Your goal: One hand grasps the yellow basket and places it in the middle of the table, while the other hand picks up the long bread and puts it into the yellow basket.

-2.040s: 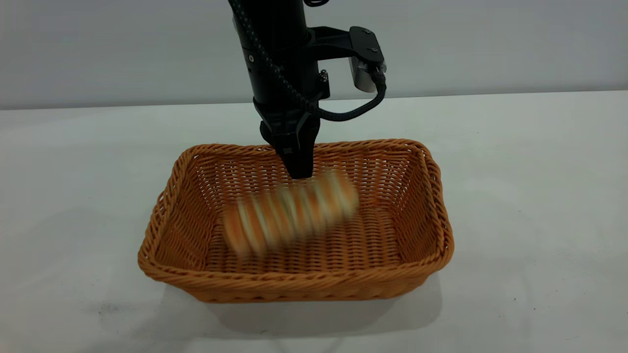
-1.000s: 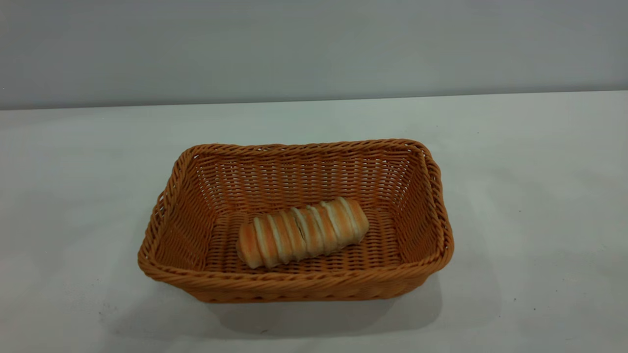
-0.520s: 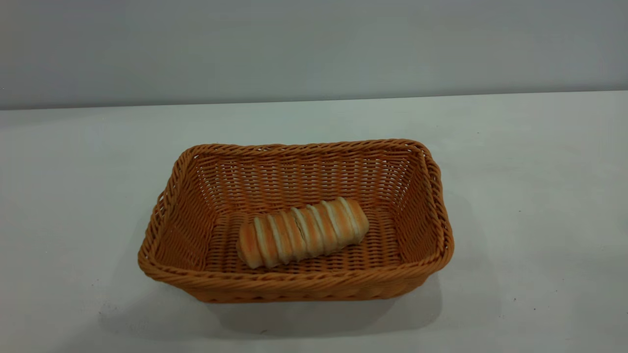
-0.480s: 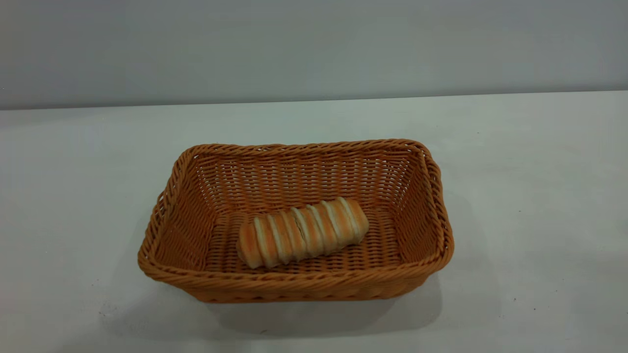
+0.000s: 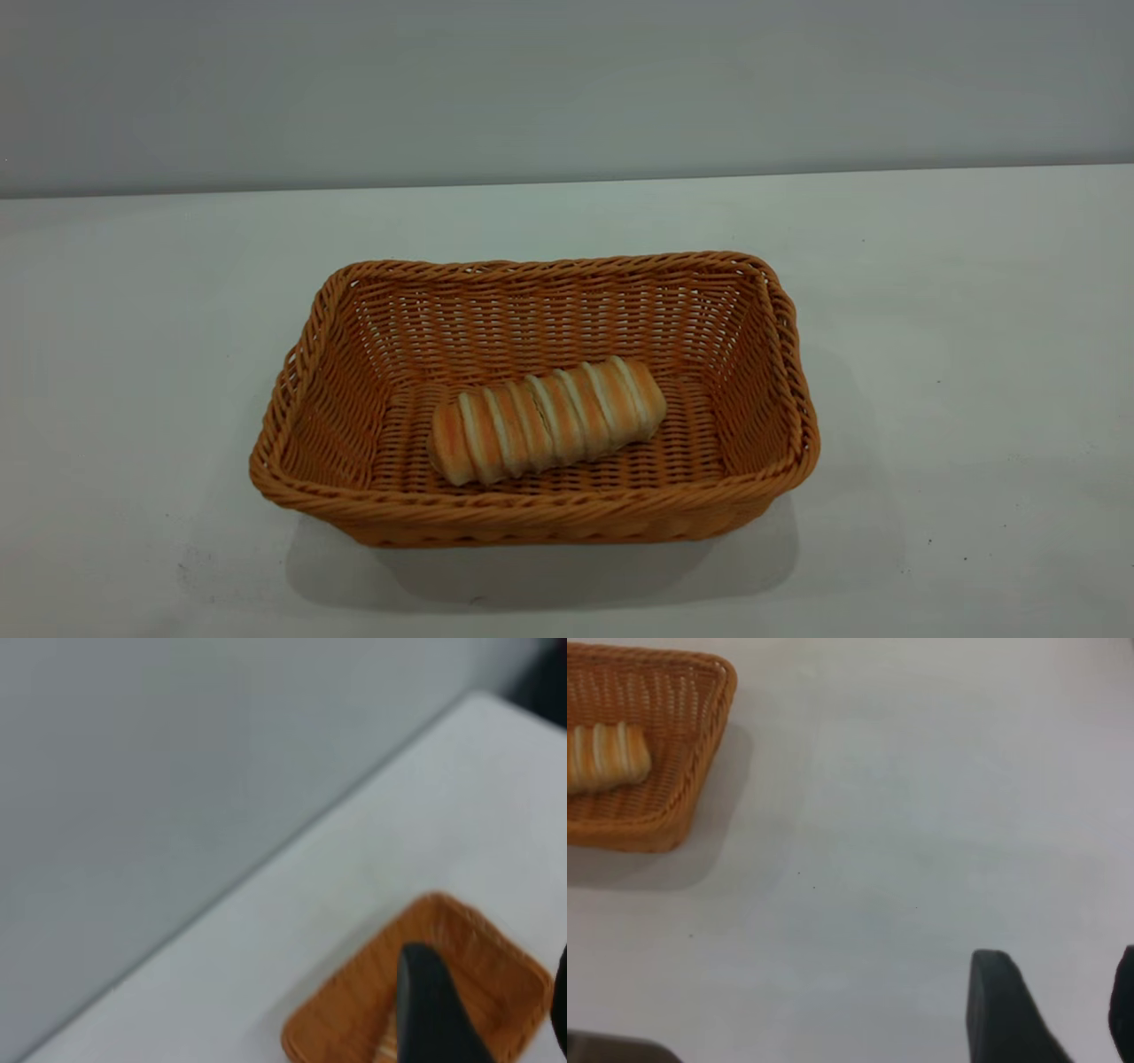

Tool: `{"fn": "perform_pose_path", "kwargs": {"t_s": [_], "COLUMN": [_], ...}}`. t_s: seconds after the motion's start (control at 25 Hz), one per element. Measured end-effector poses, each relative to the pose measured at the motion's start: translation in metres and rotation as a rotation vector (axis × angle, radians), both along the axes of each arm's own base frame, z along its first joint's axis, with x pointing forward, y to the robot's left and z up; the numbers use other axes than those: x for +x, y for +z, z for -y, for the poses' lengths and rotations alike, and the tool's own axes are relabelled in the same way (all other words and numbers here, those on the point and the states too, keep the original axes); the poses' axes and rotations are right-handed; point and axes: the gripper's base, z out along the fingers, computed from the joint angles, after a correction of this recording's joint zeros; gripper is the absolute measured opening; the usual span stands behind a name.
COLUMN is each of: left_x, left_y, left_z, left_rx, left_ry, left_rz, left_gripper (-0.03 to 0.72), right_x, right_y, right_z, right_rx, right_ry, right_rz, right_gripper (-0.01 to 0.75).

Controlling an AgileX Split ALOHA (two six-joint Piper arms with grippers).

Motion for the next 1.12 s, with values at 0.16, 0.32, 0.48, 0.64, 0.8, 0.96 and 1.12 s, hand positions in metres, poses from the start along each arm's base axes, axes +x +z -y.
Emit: {"fn": "perform_pose_path", "kwargs": {"t_s": [0.16, 0.32, 0.48, 0.64, 0.8, 0.96, 1.12], "left_x": [-0.048, -0.102, -0.14, -0.156, -0.161, -0.154, -0.146], "left_y": [0.015, 0.012, -0.019, -0.074, -0.132, -0.183, -0.221], "left_z": [-0.037, -0.074, -0.095, -0.1, -0.093, -0.082, -0.075], "left_rx": [-0.061, -0.131, -0.17, -0.141, -0.098, -0.068, -0.059], "left_ry": [0.056, 0.074, 0.059, 0.095, 0.198, 0.299, 0.41], "left_rz": [0.126, 0.226, 0.232, 0.171, 0.09, -0.017, -0.104], "left_gripper": [0.395, 0.395, 0.395, 0.395, 0.395, 0.395, 0.395], "right_x": [0.0, 0.0, 0.0, 0.0, 0.0, 0.0, 0.0], "right_y": [0.0, 0.0, 0.0, 0.0, 0.0, 0.0, 0.0], "right_z": [0.0, 0.0, 0.0, 0.0, 0.0, 0.0, 0.0], "right_rx": [0.0, 0.0, 0.0, 0.0, 0.0, 0.0, 0.0], "right_ry": [0.0, 0.0, 0.0, 0.0, 0.0, 0.0, 0.0], "right_rz": [0.0, -0.001, -0.001, -0.001, -0.001, -0.001, -0.001], "right_gripper": [0.33, 0.329, 0.329, 0.329, 0.329, 0.329, 0.329]}}
